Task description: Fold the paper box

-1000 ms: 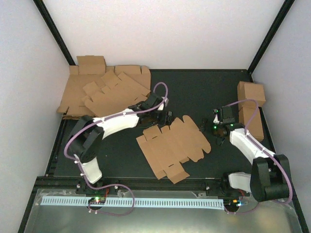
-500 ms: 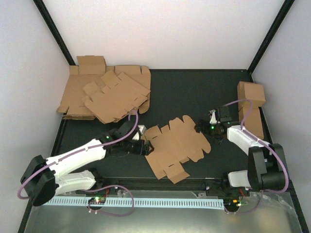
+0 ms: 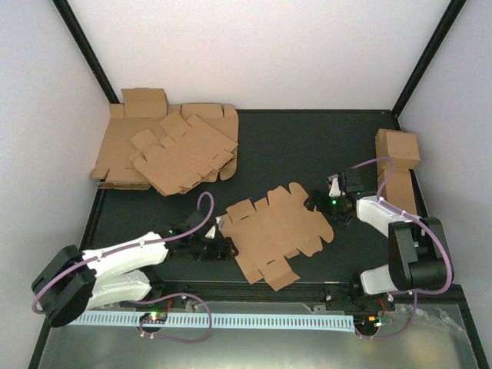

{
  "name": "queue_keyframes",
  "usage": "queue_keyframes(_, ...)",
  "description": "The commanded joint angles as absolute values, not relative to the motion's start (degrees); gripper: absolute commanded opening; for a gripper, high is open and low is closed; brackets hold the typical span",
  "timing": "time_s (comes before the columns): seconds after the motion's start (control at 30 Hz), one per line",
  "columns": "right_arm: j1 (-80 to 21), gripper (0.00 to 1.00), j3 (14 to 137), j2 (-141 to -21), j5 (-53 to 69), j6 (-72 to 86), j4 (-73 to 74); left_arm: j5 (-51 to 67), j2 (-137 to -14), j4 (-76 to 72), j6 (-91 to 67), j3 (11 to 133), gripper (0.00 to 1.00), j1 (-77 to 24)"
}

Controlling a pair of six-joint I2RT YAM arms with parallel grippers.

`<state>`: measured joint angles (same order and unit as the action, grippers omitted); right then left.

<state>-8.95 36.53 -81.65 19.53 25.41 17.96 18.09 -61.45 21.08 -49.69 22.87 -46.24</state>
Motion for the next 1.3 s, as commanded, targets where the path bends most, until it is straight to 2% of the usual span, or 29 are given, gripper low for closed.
queue_keyframes(0.0, -8.87, 0.96, 36.49, -82.57, 21.25, 24.38, 17.91, 20.33, -64.84, 12.15, -51.89, 22.77, 0.79, -46.49)
queue_keyframes(0.17, -8.87, 0.96, 34.76, -82.83, 22.38, 24.88, 18.28, 20.80, -70.01, 6.18, -52.78, 22.35, 0.50, -46.24)
queue_keyframes(0.27, -8.88, 0.96, 33.80, -82.65, 23.73, 25.05, 18.82, 17.89, -70.44, 3.78, -54.46, 21.40, 0.40, -46.02)
queue_keyframes(0.6, -8.87, 0.96, 30.13, -75.55, 24.64, 26.36, 21.80, 18.41, -72.39, 1.79, -50.72, 26.42, 0.27, -40.27)
queue_keyframes(0.7, -8.88, 0.95, 29.34, -74.75, 26.12, 26.59, 22.32, 18.44, -73.03, 2.53, -48.82, 30.87, 0.25, -38.67)
queue_keyframes(0.97, -8.88, 0.95, 26.47, -70.07, 30.31, 28.80, 23.53, 22.16, -84.17, 6.38, -40.30, 45.69, 0.21, -33.85)
queue_keyframes(1.1, -8.96, 0.95, 25.50, -68.50, 32.72, 29.20, 24.50, 23.57, -91.46, 13.58, -34.06, 55.39, 0.13, -32.24)
queue_keyframes(1.27, -9.58, 0.95, 24.43, -65.28, 34.47, 29.40, 26.14, 17.31, -97.05, 29.99, -22.09, 67.56, 0.13, -31.98)
